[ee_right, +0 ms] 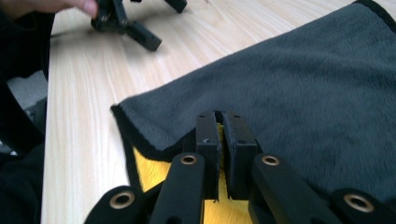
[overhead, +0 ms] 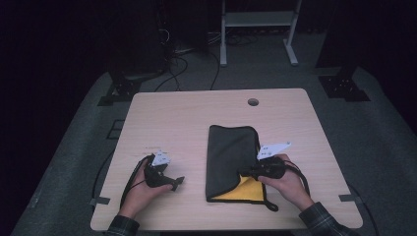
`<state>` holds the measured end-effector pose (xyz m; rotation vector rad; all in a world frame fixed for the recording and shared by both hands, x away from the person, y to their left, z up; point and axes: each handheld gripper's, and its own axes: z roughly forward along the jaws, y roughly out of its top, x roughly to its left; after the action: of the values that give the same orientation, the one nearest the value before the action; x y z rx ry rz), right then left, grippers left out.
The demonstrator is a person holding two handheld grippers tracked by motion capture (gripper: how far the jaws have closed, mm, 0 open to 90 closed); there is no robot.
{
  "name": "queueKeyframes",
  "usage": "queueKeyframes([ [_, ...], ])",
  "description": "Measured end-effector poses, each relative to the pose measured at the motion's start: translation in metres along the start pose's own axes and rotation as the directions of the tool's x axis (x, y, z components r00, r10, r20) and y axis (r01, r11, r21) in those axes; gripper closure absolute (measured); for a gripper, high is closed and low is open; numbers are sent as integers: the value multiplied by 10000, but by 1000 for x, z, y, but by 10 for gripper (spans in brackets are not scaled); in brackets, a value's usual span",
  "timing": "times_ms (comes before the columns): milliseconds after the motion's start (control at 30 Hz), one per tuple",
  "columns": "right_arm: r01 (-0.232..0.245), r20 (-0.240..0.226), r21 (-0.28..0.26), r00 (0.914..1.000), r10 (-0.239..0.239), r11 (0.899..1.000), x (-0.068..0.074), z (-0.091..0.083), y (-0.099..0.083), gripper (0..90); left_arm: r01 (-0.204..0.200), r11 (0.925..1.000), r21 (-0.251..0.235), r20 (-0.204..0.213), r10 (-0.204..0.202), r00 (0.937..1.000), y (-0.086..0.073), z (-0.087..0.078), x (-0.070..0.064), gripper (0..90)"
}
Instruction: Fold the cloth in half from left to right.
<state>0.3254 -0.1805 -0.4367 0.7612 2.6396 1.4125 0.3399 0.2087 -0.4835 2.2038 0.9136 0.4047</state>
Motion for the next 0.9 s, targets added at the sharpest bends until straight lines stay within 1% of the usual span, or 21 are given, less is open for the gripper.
queueKeyframes([
  [67,52,-8,44,10000,-52,10000,4,-4,-5,852,-2,10000,6,-4,2,10000,0,0,0,0],
  [100,134,56,87,9999,-135,9999,6,-6,-8,852,0,10000,6,-9,0,10000,0,0,0,0],
  [267,256,254,416,9993,-266,9988,13,-13,-23,851,1,10000,-13,-19,-1,10000,0,0,0,0],
  [367,254,425,576,9987,-278,9980,16,-17,-32,850,19,10000,-23,-22,-20,10000,0,0,0,0],
  [467,152,513,751,9985,-191,9971,18,-20,-41,845,29,10000,-23,-20,-29,10000,0,0,0,0],
  [567,103,727,1057,9972,-181,9943,18,-26,-51,845,23,10000,-24,-21,-23,10000,0,0,0,0],
  [633,58,799,1037,9967,-142,9946,19,-31,-56,836,21,10000,-22,-20,-21,10000,0,0,0,0],
  [700,-101,889,718,9960,36,9974,20,-40,-58,816,24,10000,-24,-19,-24,10000,0,0,0,0],
  [800,-129,985,212,9951,107,9997,21,-48,-55,791,23,10000,-24,-21,-23,10000,0,0,0,0],
  [867,-92,1050,-26,9944,94,10000,21,-50,-50,750,31,10000,-22,-25,-31,10000,0,0,0,0],
  [900,-109,1029,-58,9946,114,9999,21,-50,-49,728,35,10000,-23,-25,-35,10000,0,0,-1,0],
])
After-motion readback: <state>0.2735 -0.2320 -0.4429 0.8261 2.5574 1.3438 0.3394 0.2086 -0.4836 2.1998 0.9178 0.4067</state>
